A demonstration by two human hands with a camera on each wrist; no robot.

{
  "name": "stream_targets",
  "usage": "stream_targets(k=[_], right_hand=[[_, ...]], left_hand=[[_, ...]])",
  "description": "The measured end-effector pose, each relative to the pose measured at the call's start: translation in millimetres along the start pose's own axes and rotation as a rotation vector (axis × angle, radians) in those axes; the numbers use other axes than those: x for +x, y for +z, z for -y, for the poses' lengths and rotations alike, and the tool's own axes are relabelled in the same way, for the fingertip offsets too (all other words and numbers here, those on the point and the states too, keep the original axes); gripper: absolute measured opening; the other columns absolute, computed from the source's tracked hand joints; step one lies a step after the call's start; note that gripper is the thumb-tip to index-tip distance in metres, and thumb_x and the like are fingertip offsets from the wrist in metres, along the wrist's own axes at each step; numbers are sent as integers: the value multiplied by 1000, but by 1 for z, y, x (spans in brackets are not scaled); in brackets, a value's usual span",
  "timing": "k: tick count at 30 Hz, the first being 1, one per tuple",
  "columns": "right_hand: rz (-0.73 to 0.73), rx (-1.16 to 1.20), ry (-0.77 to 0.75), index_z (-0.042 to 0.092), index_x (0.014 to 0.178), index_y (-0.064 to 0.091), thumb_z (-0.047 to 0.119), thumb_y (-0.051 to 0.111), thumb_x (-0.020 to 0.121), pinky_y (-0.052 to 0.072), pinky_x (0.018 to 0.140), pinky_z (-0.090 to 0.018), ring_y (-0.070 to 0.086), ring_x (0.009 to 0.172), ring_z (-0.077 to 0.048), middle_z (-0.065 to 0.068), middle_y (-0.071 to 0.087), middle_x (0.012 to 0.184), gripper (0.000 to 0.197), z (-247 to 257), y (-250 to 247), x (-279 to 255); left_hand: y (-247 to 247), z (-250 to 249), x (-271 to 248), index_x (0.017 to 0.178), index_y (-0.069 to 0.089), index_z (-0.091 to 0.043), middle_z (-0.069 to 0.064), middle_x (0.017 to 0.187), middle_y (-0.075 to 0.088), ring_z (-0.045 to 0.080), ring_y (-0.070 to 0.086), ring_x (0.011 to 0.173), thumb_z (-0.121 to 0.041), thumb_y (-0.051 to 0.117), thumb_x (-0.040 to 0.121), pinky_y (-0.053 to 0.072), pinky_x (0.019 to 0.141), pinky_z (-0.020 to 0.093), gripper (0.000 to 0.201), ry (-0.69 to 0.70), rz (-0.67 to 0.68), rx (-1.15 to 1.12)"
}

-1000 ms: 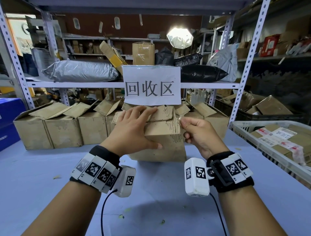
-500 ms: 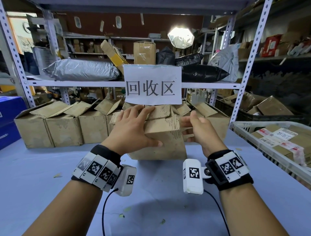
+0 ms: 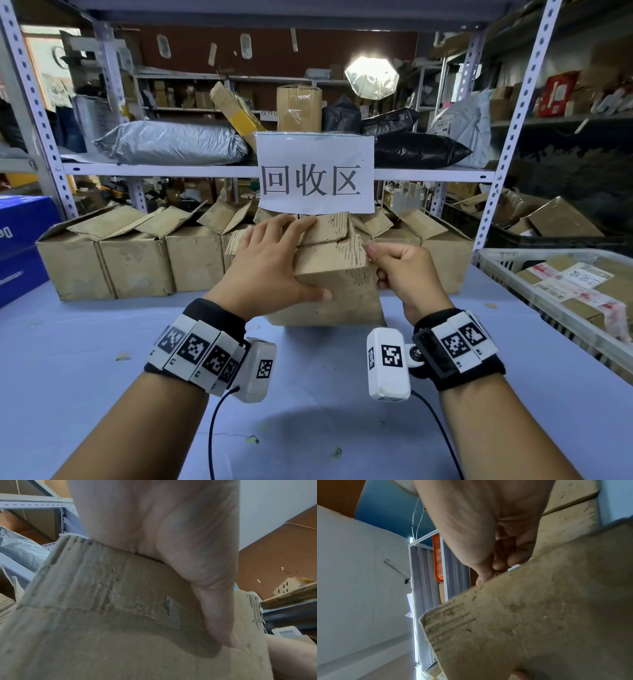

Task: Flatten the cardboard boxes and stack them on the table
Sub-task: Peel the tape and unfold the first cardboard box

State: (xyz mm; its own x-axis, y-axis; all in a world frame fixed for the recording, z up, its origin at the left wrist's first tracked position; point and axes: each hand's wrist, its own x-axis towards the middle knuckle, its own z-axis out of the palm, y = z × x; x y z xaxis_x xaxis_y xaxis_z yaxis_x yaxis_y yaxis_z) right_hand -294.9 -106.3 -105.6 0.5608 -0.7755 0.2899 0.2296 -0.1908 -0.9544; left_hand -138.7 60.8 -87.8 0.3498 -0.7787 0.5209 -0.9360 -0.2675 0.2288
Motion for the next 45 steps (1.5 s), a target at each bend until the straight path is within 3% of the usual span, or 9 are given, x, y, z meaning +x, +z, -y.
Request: stream_targets(k=[11,19,23,28,33,36,39,41,45], right_hand=[[66,208,222,9,101,66,27,55,102,31,47,-22,47,54,-9,1,57,71,21,-3,2,4],[169,266,305,10,128,66,37,49,102,31,56,-23,45,59,-8,3,60,83,41,3,-4,9],[161,45,321,17,124,70,22,55,102,41,56,-20,51,66,-9,10,66,78,26,-6,-26,18],[110,-576,405,16,106,72,16,63,96,54,70,-26,59,90,-15,-1,66,104,14,-25,-68,45],[238,-1121,572,5,75,59,3,65,84,46,46,-20,56,59,-23,-13,60,77,11,-51,-99,63],[242,-1283,489,11,80,60,9,66,78,54,67,-30,65,81,-26,-10,65,88,7,-66,-105,70],[208,-1371,497,8,64,57,9,65,79,46,54,-27,63,68,-26,-9,62,69,17,-67,-101,74],[231,-1460,493,12,64,48,17,64,89,40,62,-28,51,65,-21,-4,50,67,31,-70,-100,76],[292,-1618,459,15,78,55,33,61,96,41,77,-28,50,81,-21,-6,60,90,26,-70,-110,73]], left_hand=[[-3,5,-4,157,20,-43,-11,156,25,9,14,146,-90,53,44,3,121,35,127,-28,-16,-54],[-1,4,-1,157,22,-43,-10,156,27,12,17,147,-91,53,43,7,123,40,127,-39,-24,-41],[-1,6,-1,157,21,-44,-10,156,26,12,17,147,-91,53,44,6,123,39,127,-35,-22,-36],[-1,3,1,157,21,-44,-7,158,26,16,17,149,-92,53,43,8,124,43,128,-30,-10,-26],[2,1,3,156,23,-45,-6,158,28,15,18,147,-92,54,43,9,123,43,127,-9,-16,-13],[4,-1,4,155,23,-45,-7,157,29,15,19,146,-93,53,42,10,123,43,127,5,-13,5],[5,-2,5,156,24,-44,-7,157,30,18,20,146,-92,54,42,10,122,44,127,18,-11,12],[5,-2,5,156,24,-45,-7,157,29,17,20,147,-93,54,42,9,122,43,127,21,-8,16],[5,-2,4,156,24,-45,-7,156,29,16,20,146,-93,53,42,9,122,43,127,25,-10,17]])
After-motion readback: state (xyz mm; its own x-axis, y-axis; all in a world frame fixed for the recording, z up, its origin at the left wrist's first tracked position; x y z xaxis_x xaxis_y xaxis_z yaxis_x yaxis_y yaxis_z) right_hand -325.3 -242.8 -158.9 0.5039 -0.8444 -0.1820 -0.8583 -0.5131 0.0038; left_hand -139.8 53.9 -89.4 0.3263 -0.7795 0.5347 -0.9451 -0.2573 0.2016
